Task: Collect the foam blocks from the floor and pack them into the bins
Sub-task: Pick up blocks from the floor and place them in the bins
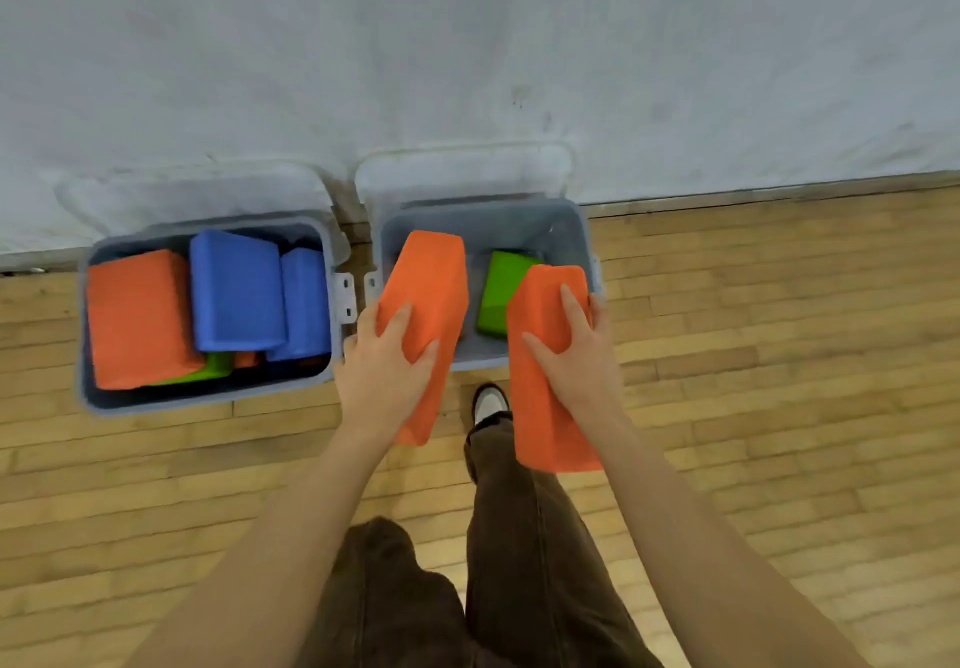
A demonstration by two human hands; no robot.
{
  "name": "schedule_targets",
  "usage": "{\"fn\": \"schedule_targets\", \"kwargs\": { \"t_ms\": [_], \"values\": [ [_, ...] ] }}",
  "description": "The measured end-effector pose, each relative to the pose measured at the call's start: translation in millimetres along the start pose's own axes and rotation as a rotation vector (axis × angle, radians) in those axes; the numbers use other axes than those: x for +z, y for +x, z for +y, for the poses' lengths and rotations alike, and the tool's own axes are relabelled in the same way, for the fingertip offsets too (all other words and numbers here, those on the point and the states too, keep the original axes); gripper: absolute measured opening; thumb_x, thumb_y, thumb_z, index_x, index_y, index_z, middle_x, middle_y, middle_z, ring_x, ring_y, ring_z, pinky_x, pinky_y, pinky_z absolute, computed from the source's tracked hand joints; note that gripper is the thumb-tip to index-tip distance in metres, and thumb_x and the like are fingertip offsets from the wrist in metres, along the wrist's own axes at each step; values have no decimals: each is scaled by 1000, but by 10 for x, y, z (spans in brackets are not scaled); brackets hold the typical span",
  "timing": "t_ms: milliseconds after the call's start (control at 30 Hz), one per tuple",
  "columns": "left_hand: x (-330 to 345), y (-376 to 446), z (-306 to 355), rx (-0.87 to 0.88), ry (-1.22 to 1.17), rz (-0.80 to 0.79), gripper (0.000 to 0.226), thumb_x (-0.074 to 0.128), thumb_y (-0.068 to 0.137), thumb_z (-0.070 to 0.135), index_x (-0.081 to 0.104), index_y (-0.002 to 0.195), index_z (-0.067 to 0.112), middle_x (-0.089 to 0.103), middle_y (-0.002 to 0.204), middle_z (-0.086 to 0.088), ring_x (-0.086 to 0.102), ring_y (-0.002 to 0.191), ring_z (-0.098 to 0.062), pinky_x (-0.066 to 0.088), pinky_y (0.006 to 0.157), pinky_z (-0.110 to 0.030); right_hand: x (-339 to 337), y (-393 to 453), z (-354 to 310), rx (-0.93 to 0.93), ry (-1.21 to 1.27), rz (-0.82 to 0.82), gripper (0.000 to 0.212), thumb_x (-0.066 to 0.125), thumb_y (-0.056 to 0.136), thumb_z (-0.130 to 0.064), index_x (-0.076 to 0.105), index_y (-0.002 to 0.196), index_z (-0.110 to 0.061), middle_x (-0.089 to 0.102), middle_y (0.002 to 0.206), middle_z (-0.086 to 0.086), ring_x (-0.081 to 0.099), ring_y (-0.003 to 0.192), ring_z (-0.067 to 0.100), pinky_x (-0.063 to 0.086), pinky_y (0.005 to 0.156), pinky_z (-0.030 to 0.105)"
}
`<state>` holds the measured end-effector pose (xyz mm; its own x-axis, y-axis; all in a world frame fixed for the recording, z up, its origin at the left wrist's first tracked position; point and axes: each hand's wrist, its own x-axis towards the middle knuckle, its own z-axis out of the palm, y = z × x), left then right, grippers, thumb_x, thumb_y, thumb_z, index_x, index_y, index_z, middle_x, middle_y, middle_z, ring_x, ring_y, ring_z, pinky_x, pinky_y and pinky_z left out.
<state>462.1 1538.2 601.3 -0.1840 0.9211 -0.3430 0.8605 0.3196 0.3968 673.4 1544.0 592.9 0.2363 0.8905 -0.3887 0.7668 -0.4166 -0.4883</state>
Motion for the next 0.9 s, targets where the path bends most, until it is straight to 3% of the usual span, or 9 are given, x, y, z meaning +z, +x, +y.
{"fn": "schedule_targets", "kwargs": {
  "t_ms": [167,267,400,467,600,767,900],
  "values": [
    [351,655,293,-98,-94,20,59,54,88,47,38,140,25,23,151,-9,31,131,-36,37,101,-55,-8,920,-132,-66,-48,-77,76,57,87,-51,17,148,-34,5,157,-2,30,135,29,41,99,47],
    [488,963,390,-133,-245,14,65,56,90,41,29,145,21,13,153,-16,19,138,-38,31,107,-54,58,1231,-154,-102,-64,-142,69,52,93,-44,16,150,-30,3,158,3,17,141,29,35,101,48],
    [433,1122,414,-151,-204,9,54,51,92,29,35,141,13,31,144,-20,36,126,-40,40,96,-55,76,1384,-112,-107,-119,-251,56,43,98,-38,21,148,-31,11,157,4,18,140,31,37,98,53],
    [335,1073,417,-136,-132,-10,48,49,93,28,40,137,10,42,135,-17,44,120,-36,42,94,-51,30,1358,-102,-129,-94,-278,50,42,98,-36,28,146,-29,22,153,4,29,136,28,39,100,52],
    [128,844,351,-160,-142,-171,45,45,96,27,41,139,11,45,135,-14,48,116,-27,41,97,-42,-93,1131,-100,-89,-28,-308,44,43,98,-32,40,140,-20,42,140,6,49,118,24,44,96,45],
    [-124,415,214,-174,-262,-284,42,45,97,25,45,137,12,55,126,-8,53,104,-18,45,83,-30,-199,652,-25,-43,15,-307,35,46,97,-26,54,128,-13,57,127,8,53,114,23,43,92,33],
    [-178,72,-96,-184,-286,-311,36,47,97,26,53,129,12,59,123,-6,52,104,-15,41,83,-26,-143,41,95,50,82,-289,31,46,97,-23,58,122,-11,62,112,8,54,96,17,41,79,27]
  ]
}}
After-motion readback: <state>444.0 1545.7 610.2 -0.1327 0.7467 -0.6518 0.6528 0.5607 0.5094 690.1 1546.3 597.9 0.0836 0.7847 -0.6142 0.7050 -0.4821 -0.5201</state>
